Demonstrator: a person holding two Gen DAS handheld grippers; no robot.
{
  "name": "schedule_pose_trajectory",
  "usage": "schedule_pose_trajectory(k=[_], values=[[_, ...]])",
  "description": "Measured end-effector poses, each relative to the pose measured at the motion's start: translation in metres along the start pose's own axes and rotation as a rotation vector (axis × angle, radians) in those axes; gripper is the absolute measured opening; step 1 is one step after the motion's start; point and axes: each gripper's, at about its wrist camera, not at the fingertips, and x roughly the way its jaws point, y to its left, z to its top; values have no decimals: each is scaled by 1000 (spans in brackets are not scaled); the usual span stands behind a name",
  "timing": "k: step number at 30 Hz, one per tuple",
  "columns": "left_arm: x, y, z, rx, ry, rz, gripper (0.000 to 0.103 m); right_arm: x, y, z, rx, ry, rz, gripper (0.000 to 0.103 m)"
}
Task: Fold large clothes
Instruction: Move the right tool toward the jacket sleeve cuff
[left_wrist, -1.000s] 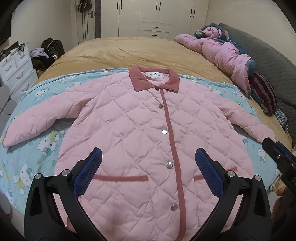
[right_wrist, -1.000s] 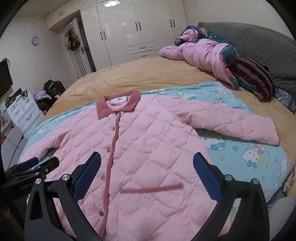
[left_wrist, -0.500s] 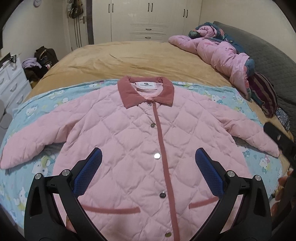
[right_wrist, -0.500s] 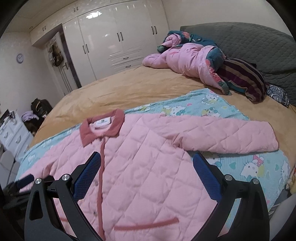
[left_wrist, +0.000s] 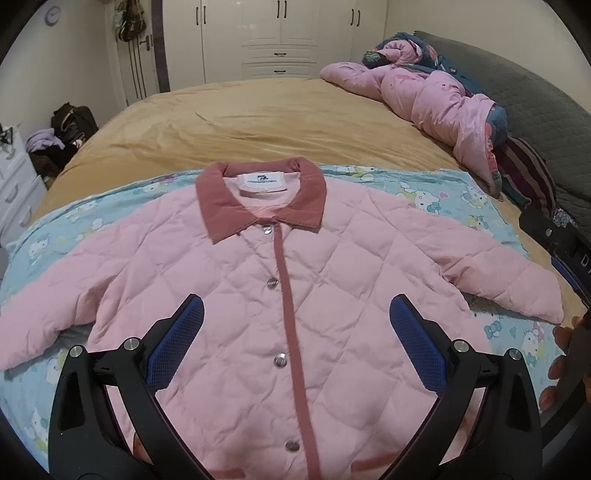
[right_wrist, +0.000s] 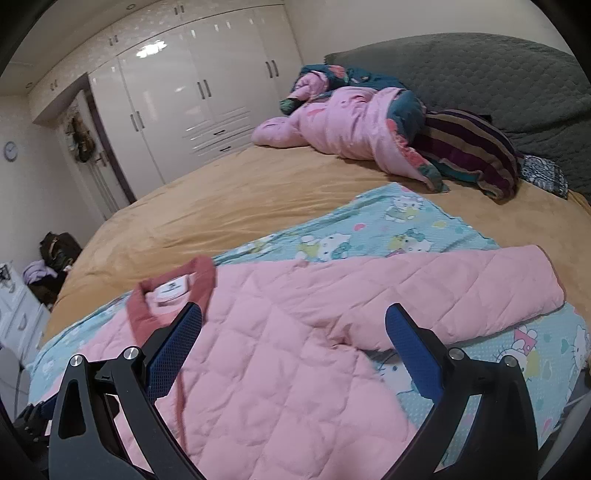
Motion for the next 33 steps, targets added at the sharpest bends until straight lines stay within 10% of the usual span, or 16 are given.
schedule_pose_trajectory(k=[33], values=[[117, -122, 17, 116, 116, -101, 94, 100, -229, -42, 496, 149, -374, 99]])
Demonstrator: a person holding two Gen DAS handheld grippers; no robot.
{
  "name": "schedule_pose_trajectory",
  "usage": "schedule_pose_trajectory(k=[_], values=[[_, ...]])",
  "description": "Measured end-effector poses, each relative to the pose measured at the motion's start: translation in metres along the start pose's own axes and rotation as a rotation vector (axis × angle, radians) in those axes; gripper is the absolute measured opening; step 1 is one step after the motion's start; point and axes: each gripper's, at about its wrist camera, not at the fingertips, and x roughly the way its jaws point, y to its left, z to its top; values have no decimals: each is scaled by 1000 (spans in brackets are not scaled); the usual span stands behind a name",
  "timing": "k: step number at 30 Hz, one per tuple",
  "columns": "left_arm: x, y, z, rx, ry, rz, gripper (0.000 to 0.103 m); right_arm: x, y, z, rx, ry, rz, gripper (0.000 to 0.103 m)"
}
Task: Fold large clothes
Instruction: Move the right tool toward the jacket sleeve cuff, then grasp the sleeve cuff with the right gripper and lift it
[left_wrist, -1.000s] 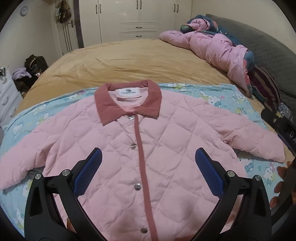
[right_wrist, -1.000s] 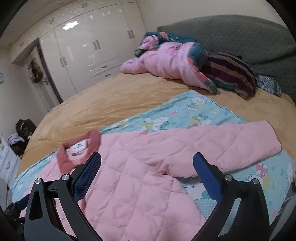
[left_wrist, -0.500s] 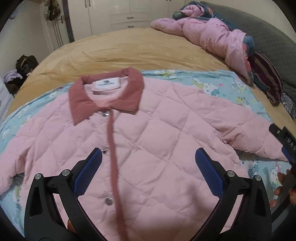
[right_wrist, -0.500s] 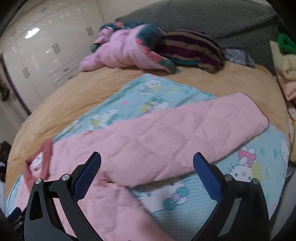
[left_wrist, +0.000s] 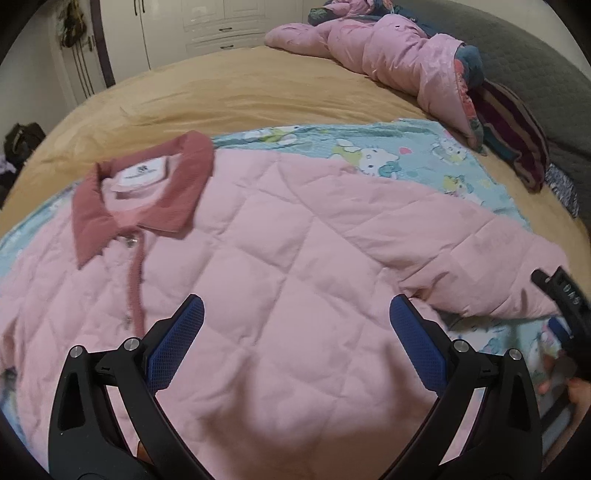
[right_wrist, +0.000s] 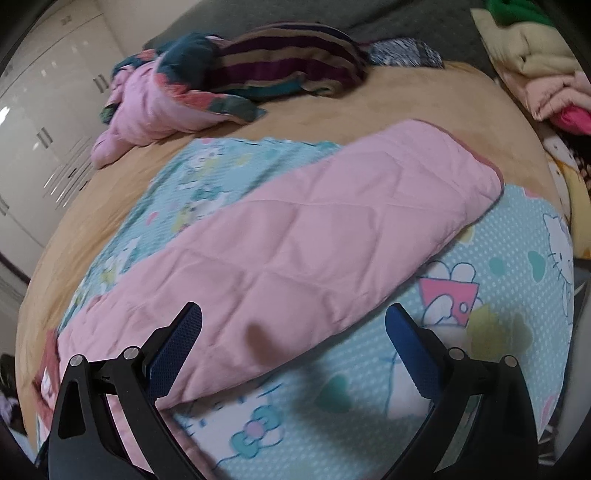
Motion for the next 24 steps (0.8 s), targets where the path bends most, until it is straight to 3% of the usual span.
schedule_pose_trajectory(k=[6, 8, 12, 13, 14, 17, 20, 24], values=[[0, -3, 4, 15, 5, 19, 95, 37, -40, 14, 163, 65, 10, 99], [-2, -1, 6, 17, -7, 33, 95, 42, -44, 20, 190, 48, 23, 99], [-2, 7, 10, 4, -10, 52, 95, 49, -52, 33, 287, 30, 131, 95], [-1, 9, 11, 3, -10, 61, 94, 49, -53, 34, 301, 21, 138, 84], [-1, 12, 11, -1, -7, 66, 94, 49, -55, 34, 311, 13, 144, 65], [-5, 23, 12, -18, -7, 72, 94, 50, -61, 35, 333, -7, 200, 35], [-13, 37, 13, -58, -17, 68, 94, 29, -58, 42, 312, -75, 263, 25], [-25, 55, 15, -112, -10, 30, 94, -12, -39, 56, 219, -184, 384, 20]])
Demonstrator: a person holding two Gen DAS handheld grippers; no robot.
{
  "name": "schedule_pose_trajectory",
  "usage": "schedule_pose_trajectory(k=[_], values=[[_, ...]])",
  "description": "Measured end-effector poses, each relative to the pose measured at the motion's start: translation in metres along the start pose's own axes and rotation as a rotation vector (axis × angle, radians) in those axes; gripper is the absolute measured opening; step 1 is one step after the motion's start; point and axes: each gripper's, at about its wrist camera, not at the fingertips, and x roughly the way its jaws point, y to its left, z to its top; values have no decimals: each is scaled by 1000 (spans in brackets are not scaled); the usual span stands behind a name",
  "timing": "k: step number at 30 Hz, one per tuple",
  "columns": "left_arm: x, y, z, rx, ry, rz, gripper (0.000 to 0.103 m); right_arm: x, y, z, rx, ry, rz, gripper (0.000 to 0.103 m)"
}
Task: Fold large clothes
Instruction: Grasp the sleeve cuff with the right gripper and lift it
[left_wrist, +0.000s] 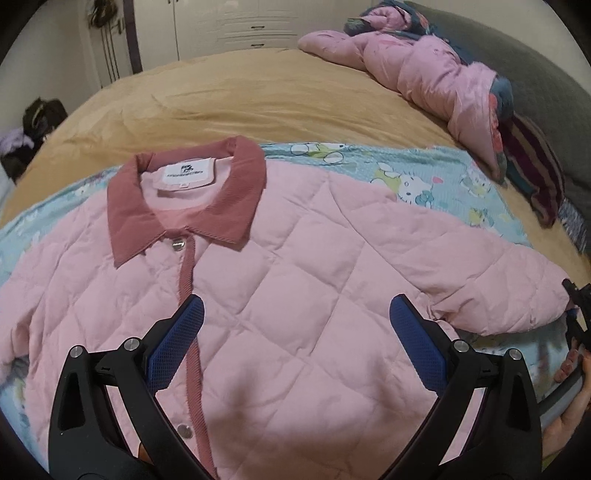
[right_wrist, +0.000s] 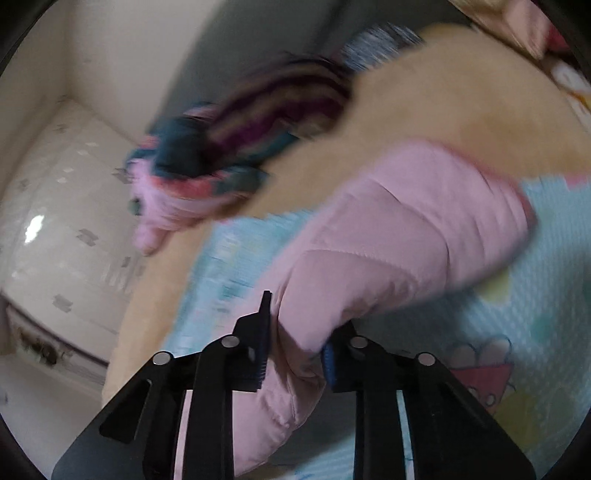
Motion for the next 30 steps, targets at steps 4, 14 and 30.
schedule_pose_trajectory(k=[4, 14, 30], values=[[-17, 11, 7, -5, -20, -7, 94, -21, 33, 3, -61, -14, 132, 19], [-65, 53, 19, -76, -94, -56, 94, -61, 116, -9, -237, -41, 330, 18], [-109, 131, 17, -223, -155, -96, 94, -83, 234, -102, -619, 56, 588, 18]])
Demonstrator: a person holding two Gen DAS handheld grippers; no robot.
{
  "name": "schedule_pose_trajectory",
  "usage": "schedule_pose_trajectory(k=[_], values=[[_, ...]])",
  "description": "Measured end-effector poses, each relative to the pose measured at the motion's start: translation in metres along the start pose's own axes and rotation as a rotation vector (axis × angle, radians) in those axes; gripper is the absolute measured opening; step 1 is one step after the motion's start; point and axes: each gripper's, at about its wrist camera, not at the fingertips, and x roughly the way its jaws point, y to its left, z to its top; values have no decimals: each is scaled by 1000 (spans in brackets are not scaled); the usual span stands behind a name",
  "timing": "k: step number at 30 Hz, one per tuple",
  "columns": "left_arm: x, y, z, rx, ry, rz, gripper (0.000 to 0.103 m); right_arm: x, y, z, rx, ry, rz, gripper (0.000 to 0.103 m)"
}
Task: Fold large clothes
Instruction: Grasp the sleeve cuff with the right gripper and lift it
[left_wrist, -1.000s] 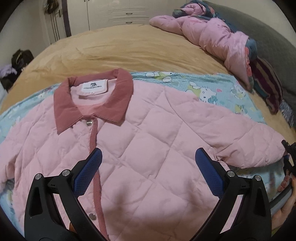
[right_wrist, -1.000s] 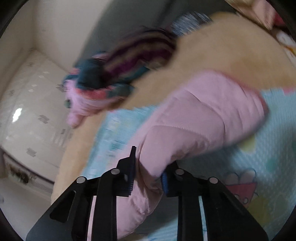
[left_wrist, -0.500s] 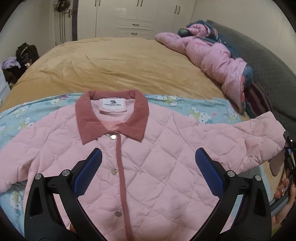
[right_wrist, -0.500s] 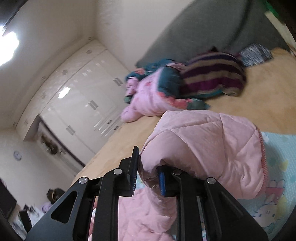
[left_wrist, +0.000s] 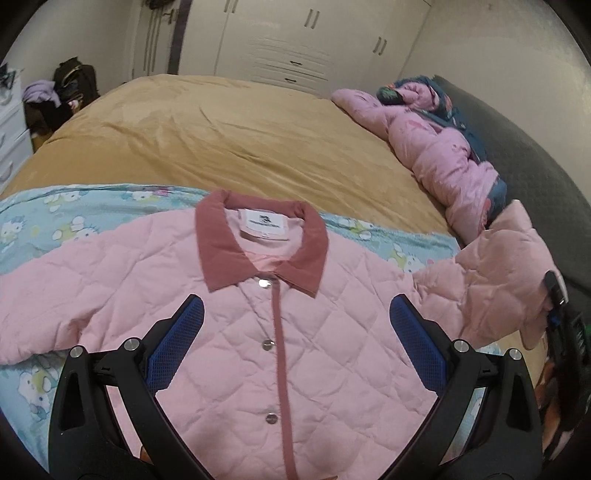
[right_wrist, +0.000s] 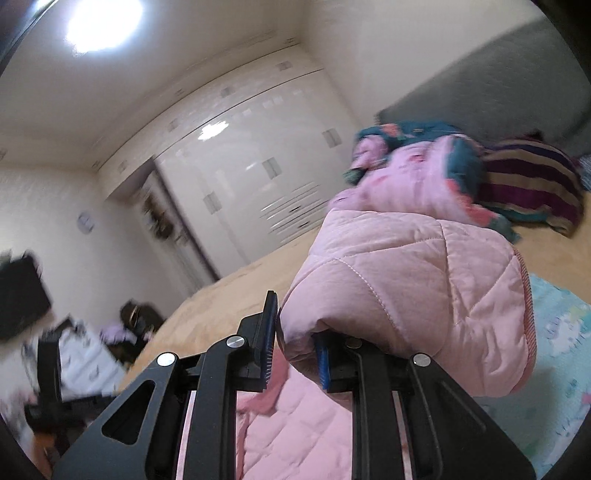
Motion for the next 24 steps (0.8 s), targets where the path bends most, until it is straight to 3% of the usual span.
schedule_pose_trajectory(k=[5, 10, 16, 18, 19, 21, 24], values=[[-18, 27, 3, -62, -54, -4, 94, 42, 47, -35, -144, 146, 90, 18], [-17, 43, 1, -89, -45, 10, 94, 87, 74, -88, -202, 352, 149, 18], [1, 57, -12, -116, 3, 18, 94, 127, 79, -152, -145, 611, 136, 20], [8, 57, -17, -114, 22, 23, 94, 133, 73, -162, -70, 687, 140, 32], [13, 57, -19, -111, 36, 25, 94, 135, 71, -164, -38, 711, 150, 45], [19, 57, -22, -115, 50, 28, 94, 134, 55, -159, 91, 754, 154, 53], [27, 58, -25, -126, 64, 25, 94, 114, 17, -142, 425, 694, 138, 76]])
